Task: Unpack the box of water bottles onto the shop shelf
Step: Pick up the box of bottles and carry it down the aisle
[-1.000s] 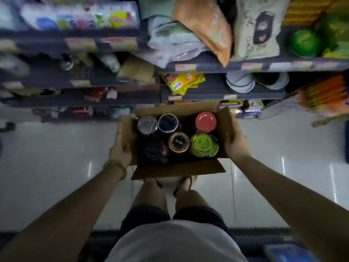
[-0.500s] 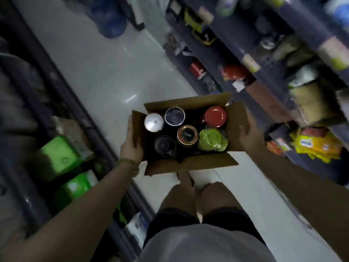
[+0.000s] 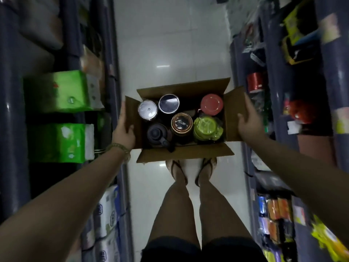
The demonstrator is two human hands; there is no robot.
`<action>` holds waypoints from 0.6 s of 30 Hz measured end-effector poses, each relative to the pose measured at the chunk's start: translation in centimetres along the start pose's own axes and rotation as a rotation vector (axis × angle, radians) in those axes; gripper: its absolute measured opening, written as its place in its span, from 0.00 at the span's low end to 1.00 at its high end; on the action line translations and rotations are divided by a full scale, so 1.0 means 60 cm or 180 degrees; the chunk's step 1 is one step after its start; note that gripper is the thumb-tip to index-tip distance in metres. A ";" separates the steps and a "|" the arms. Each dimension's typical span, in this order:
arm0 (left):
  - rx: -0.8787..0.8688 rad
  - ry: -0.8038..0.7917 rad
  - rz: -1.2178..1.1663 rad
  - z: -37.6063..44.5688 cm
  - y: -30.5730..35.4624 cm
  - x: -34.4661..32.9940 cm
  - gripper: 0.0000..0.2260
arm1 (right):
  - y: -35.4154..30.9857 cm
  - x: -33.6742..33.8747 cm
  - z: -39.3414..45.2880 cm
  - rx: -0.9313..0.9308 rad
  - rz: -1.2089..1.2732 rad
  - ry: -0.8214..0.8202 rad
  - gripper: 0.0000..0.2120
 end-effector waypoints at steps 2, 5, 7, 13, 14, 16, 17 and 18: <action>0.0187 -0.0010 -0.0009 0.024 -0.029 -0.035 0.35 | 0.028 -0.024 0.035 0.0057 -0.0048 -0.0050 0.29; 0.0360 0.0028 -0.0001 0.067 -0.071 -0.090 0.35 | 0.073 -0.065 0.086 0.0035 -0.0107 -0.0154 0.30; 0.0374 0.0029 -0.0012 0.097 -0.097 -0.131 0.34 | 0.107 -0.095 0.121 0.0040 -0.0079 -0.0191 0.30; 0.0417 -0.0023 -0.0015 0.199 -0.182 -0.269 0.34 | 0.244 -0.193 0.208 -0.0179 0.0021 -0.0165 0.30; 0.0390 -0.0033 -0.0002 0.215 -0.195 -0.291 0.34 | 0.268 -0.207 0.216 -0.0245 0.0032 -0.0141 0.30; 0.0302 -0.0039 0.0024 0.248 -0.221 -0.332 0.34 | 0.312 -0.236 0.234 -0.0295 0.0035 -0.0086 0.29; 0.0281 -0.0046 0.0036 0.262 -0.233 -0.346 0.35 | 0.327 -0.246 0.241 -0.0327 0.0037 -0.0065 0.29; 0.0283 -0.0067 0.0051 0.275 -0.245 -0.363 0.35 | 0.346 -0.256 0.247 -0.0373 0.0056 -0.0041 0.29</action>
Point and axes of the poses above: each hand's wrist, its own z-axis towards the middle knuckle, its own x-axis out of the back of the hand, y = z × x, the point moved 2 cm from there along z, towards the middle knuckle, and after that the axes turned 3 degrees about z, right-handed, at the moved point
